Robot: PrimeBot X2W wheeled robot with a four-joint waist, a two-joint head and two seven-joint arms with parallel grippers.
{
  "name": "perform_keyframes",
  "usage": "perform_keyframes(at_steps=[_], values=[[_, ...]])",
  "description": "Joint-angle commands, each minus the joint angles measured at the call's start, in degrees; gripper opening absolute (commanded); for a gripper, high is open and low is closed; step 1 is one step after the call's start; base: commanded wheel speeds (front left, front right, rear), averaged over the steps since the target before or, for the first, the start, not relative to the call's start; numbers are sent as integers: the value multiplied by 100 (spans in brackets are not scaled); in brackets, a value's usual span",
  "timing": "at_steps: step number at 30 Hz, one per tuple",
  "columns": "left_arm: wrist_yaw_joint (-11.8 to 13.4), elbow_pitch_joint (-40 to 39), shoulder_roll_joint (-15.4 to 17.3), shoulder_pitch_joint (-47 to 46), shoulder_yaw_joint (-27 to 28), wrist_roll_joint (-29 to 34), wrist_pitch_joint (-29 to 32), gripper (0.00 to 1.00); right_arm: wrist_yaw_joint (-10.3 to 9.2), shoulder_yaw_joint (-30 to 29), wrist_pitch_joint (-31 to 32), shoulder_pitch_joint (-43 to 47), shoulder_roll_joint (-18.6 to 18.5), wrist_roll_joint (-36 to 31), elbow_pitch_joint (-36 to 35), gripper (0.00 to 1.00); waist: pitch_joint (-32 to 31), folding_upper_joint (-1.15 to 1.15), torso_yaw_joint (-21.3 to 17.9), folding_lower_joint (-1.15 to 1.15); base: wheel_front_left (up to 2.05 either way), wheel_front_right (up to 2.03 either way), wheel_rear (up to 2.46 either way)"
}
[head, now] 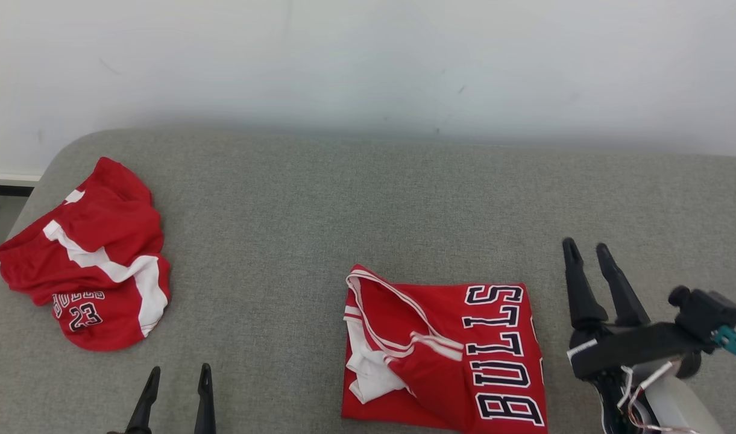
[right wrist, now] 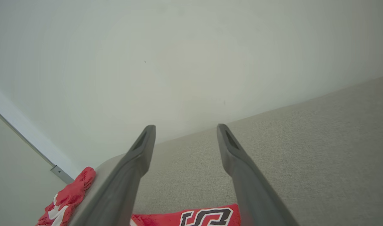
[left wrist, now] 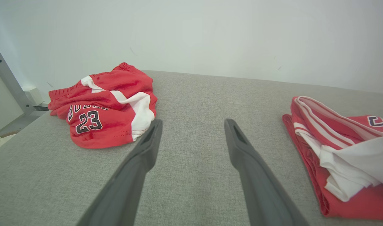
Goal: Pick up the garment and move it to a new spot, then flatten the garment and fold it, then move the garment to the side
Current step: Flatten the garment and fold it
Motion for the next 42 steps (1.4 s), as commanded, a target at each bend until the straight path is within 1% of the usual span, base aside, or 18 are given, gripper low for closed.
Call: perform_keyframes(at_steps=[1,4,8,13,14,16,19,22,24,30,33,38,42], values=[[2,-34,5,103,38,11,-18,100,-12,-67,-23,115,33,-51,15,100,-4,0,-10,0,0,0,0],[-9,-48,4,106,75,31,-18,100,-12,-311,-56,294,117,-244,66,100,-2,0,-39,0,0,0,0],[-25,-54,3,127,127,54,-18,100,-12,-483,-79,474,224,-503,85,100,-8,0,-87,0,0,0,0],[-44,-54,3,228,149,88,-18,100,-12,-847,-125,731,329,-1051,-11,100,-97,0,-101,0,0,0,0],[-36,-80,4,229,170,97,-18,100,-12,-1149,-123,859,384,-1486,-229,100,-127,0,-102,0,0,0,0],[-33,-116,4,247,190,106,-18,100,-12,-1386,-121,1081,538,-1861,-446,100,-151,0,-113,0,0,0,0],[-26,-162,3,314,198,138,-18,100,-12,-1660,-123,1368,711,-2237,-765,100,-191,0,-132,0,0,0,0],[-13,-225,3,351,193,174,-18,100,-12,-1814,-123,1644,863,-2456,-1003,100,-209,0,-167,0,0,0,0],[-8,-255,5,338,189,209,-18,100,-12,-1852,-124,1776,955,-2517,-1113,100,-210,0,-190,0,0,0,0],[16,-337,4,358,179,266,-17,100,-12,-1839,-124,2024,1061,-2592,-1220,100,-209,0,-243,0,0,0,0],[41,-403,3,390,167,303,-17,100,-12,-1688,-125,2153,1101,-2715,-1376,100,-220,0,-262,0,0,0,0],[58,-516,3,449,104,344,-17,100,-12,-1410,-125,2464,1072,-3077,-1558,100,-242,0,-275,0,0,0,0],[106,-616,4,489,69,347,-17,100,-12,-1342,-125,2592,1111,-3413,-1536,100,-274,0,-309,0,0,0,0]])
